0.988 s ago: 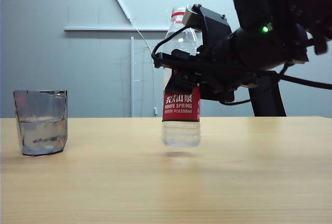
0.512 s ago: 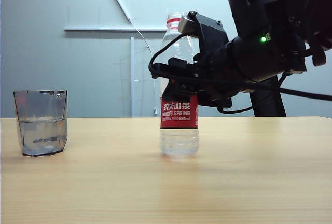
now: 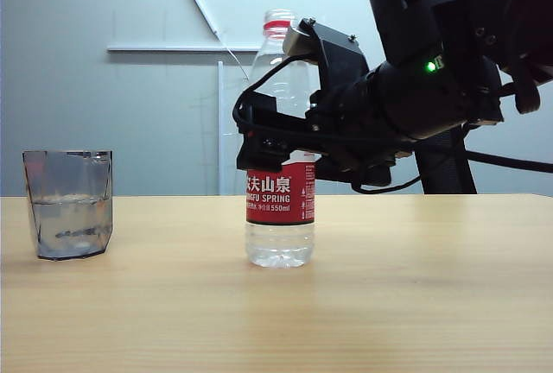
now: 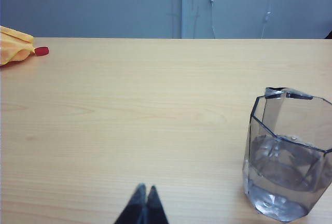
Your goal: Pick up the mineral water bottle on the table and pour water into the mug until it's half full.
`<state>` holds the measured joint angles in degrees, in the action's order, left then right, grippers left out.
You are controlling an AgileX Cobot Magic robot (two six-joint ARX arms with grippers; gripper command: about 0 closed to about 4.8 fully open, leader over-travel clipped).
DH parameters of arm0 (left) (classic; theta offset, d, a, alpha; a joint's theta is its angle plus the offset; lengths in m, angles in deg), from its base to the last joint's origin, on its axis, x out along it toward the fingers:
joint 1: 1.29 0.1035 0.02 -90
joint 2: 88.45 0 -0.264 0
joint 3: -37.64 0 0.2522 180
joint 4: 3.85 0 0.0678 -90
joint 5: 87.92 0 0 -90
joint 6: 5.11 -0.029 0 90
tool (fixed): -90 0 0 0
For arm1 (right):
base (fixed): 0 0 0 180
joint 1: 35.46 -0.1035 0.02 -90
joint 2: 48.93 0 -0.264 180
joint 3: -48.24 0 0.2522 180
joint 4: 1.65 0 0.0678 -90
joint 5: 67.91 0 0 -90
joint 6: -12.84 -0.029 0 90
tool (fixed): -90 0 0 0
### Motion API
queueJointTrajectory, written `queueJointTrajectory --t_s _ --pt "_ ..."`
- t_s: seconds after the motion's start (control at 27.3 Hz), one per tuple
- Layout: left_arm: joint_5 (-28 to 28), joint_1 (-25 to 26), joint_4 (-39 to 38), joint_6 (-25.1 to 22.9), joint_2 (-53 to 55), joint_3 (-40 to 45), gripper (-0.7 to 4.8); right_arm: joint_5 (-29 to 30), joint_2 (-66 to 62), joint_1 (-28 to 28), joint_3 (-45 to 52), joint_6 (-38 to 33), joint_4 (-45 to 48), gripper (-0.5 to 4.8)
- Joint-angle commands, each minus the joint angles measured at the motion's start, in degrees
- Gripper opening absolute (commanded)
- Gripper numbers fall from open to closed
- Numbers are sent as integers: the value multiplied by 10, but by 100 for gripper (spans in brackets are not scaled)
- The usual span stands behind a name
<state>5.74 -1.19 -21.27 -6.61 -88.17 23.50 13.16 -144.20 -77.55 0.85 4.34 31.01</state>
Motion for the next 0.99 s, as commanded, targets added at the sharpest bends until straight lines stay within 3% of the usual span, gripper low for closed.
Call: queueJointTrajectory --t_s 0.04,0.84,0.95,0.99 --pt "0 0 7 0 1 -1 -2 -1 3 -1 -1 -1 19 479" --pt "0 0 7 0 1 -1 -2 1 161 0 -8 25 136 479" --pt "0 0 7 0 1 -1 -2 30 222 -2 -8 24 137 479" --pt "0 0 7 0 1 -1 -2 31 260 -5 -8 25 115 239"
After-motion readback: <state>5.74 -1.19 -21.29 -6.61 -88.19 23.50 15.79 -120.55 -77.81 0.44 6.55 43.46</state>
